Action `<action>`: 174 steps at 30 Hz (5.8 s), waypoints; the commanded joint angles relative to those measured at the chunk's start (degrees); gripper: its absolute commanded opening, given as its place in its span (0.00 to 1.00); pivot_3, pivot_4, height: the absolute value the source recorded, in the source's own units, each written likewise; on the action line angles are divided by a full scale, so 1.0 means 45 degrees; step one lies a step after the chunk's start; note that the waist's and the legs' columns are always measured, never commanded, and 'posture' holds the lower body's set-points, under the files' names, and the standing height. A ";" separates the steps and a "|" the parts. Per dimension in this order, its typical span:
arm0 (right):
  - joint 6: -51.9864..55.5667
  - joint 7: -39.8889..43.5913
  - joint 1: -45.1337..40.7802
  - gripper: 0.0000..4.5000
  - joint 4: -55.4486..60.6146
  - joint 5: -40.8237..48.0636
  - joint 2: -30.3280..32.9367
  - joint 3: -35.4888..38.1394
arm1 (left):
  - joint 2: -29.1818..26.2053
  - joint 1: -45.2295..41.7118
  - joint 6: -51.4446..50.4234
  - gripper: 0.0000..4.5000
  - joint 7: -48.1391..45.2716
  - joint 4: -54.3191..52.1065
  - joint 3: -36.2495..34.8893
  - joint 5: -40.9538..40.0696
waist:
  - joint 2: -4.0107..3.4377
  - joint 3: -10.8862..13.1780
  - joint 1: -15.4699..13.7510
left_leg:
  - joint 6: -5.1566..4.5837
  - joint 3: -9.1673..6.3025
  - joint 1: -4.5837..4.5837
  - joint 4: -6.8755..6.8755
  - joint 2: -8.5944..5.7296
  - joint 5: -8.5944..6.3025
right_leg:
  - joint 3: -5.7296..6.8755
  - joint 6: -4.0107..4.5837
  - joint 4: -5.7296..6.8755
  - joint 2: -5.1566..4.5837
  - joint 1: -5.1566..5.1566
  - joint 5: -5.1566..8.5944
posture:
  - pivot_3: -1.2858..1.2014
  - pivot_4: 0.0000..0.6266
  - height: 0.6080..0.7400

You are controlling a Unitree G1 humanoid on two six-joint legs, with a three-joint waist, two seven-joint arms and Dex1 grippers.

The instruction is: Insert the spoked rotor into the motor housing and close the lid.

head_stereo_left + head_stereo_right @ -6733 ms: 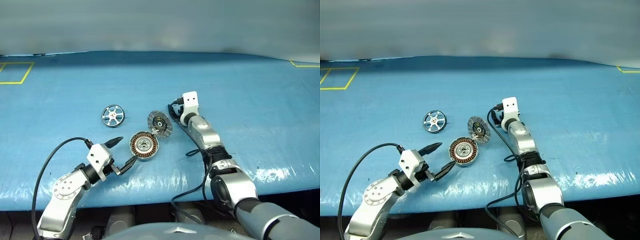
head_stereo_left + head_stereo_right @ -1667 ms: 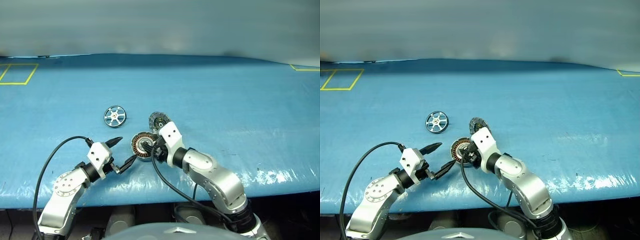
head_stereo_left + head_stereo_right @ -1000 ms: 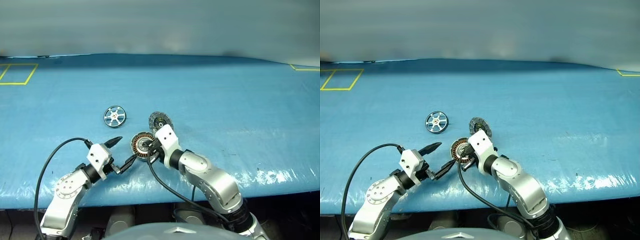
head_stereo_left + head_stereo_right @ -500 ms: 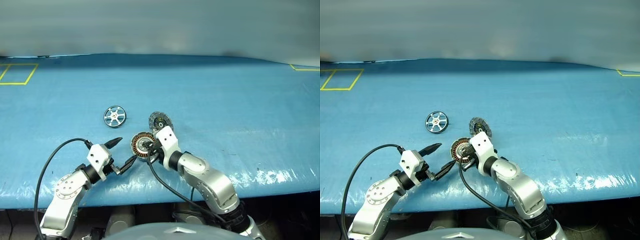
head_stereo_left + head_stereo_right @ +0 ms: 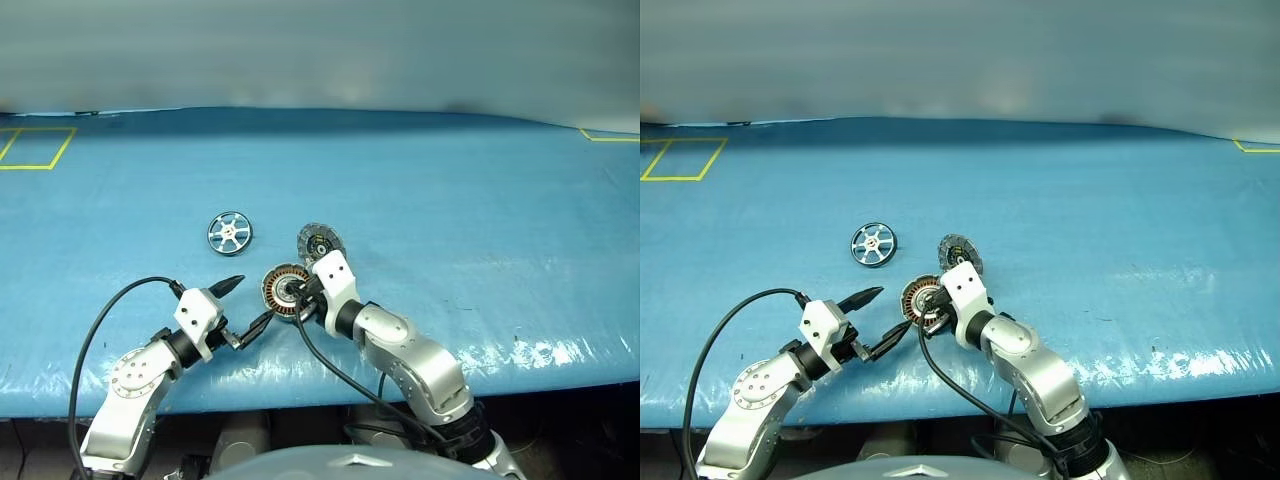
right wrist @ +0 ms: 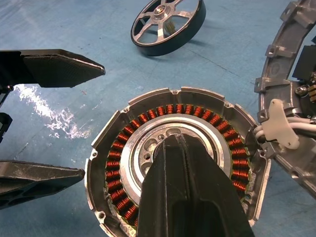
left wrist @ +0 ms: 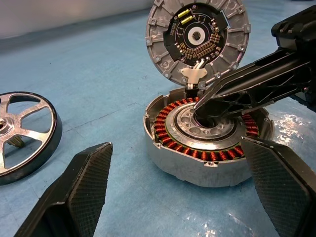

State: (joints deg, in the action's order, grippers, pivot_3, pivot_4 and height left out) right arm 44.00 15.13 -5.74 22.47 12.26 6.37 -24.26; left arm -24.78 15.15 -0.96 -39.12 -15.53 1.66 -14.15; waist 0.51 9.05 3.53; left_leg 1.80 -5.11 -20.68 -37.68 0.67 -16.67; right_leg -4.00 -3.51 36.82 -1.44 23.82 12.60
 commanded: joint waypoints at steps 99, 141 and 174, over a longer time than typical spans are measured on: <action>0.2366 0.0324 -0.0394 0.00 0.3803 0.1088 0.1034 0.0445 | -0.1727 -0.4411 -0.3550 1.00 0.0816 0.1642 -0.2432 -0.0690 | 0.0004 0.0014 0.0046 | 0.0003 -0.0023 -0.0011 0.0023 -0.0002 0.0002 | 0.0022 -0.0034 -0.0004 0.0002 0.0011 -0.0019 | 0.52 0.24 1.00; 0.1410 0.0385 0.0034 0.00 0.3536 0.0937 0.1166 0.0093 | -0.2926 -0.9631 -0.1530 0.51 -0.3189 0.9441 0.0640 0.2214 | 0.0014 0.0019 -0.0003 | 0.0006 -0.0047 -0.0036 0.0021 -0.0014 0.0003 | 0.0028 -0.0010 0.0006 -0.0001 0.0022 -0.0023 | 0.52 0.24 1.00; -0.0844 0.0592 0.1626 0.00 0.2518 0.0336 0.1457 0.0310 | -0.2345 -1.2018 -0.3122 0.51 -0.3490 1.1808 0.1811 0.3764 | 0.0018 0.0014 -0.0029 | 0.0004 -0.0061 -0.0017 -0.0041 -0.0024 0.0004 | 0.0023 -0.0077 0.0028 0.0006 -0.0025 -0.0018 | 0.52 0.24 1.00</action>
State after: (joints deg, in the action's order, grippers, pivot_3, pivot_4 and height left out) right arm 41.38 18.18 1.46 32.03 13.73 13.41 -23.56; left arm -35.70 -38.66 -13.76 -54.66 36.43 9.09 1.89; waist 0.59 9.12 3.40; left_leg 1.82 -5.39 -20.76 -37.87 0.56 -16.65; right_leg -3.89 -3.86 36.95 -1.42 23.70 12.52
